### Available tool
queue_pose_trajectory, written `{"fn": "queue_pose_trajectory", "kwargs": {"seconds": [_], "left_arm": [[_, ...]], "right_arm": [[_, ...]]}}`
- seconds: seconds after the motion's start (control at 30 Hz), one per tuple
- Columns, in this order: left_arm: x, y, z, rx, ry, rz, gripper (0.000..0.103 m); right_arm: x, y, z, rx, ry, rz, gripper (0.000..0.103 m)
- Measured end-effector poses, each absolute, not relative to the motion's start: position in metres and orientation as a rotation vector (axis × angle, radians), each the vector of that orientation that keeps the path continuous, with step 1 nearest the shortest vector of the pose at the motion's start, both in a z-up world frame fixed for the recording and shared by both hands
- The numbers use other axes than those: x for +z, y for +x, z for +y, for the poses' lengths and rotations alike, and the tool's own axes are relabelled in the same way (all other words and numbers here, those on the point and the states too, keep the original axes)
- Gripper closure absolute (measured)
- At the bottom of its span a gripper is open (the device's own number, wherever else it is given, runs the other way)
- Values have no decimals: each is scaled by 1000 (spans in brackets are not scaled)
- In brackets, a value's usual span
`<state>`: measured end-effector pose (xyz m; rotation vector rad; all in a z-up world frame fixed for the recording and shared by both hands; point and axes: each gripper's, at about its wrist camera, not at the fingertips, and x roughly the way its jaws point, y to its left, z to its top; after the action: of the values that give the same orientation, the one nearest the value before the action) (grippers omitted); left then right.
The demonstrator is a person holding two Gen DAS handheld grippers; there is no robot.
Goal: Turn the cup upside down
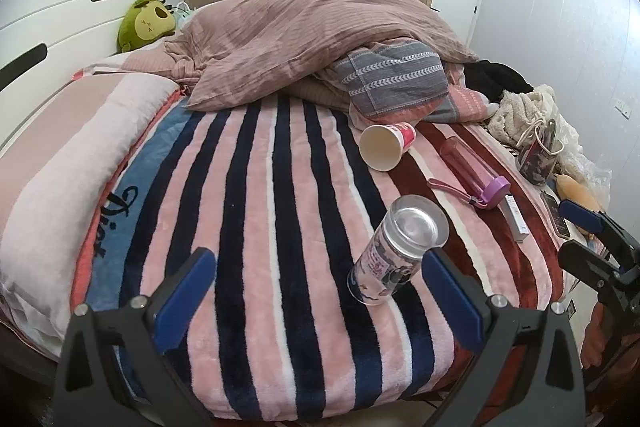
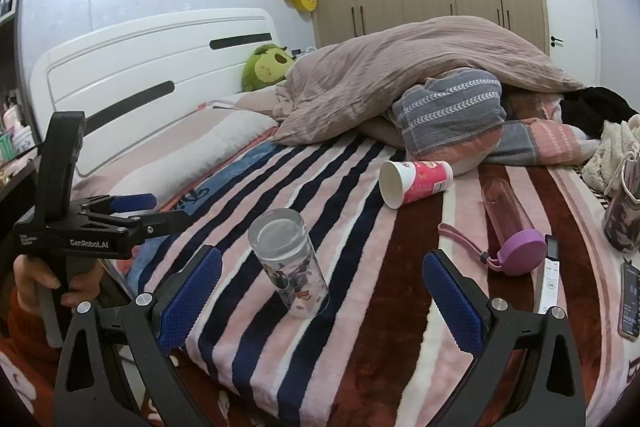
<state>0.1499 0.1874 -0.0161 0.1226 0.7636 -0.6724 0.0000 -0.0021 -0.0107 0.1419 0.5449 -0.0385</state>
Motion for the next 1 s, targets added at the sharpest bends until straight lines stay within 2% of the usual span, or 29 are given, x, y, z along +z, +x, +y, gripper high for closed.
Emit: {"fn": "queue_pose_trajectory", "kwargs": {"seconds": [1.0], "left_arm": [[-14, 146, 183, -685, 130, 765, 1]], "right_arm": [[-11, -5, -1, -37, 156, 546, 2]]}}
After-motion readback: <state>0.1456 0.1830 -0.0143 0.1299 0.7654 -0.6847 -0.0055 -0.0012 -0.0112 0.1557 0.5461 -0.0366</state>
